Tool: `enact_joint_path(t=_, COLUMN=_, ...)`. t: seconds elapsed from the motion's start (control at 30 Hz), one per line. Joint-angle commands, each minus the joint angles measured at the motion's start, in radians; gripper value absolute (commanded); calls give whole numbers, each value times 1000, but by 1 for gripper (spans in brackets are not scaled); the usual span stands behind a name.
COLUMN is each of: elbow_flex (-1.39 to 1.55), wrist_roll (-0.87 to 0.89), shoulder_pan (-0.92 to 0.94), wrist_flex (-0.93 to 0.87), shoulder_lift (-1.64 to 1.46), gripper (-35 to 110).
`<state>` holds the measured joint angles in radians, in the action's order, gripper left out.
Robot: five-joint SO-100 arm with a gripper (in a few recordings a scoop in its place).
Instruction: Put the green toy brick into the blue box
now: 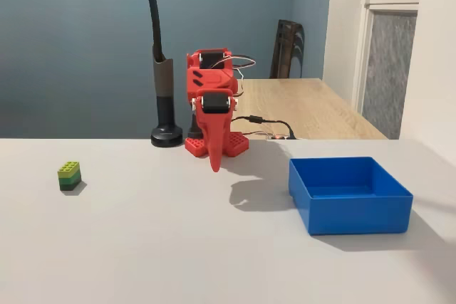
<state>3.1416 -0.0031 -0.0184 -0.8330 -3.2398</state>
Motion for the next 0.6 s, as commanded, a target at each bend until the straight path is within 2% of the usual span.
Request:
enact_joint_path(t=0.0, elbow_flex=-9, wrist_roll=-8, shoulder_pan=-9, wrist_flex=-6, shoulder_lift=-9, gripper=0)
enact_joint_path(t=0.57, elbow_flex=-9, wrist_roll=-5, shoulder_pan=-9, wrist_flex=-3, shoulder_lift=-3, gripper=0)
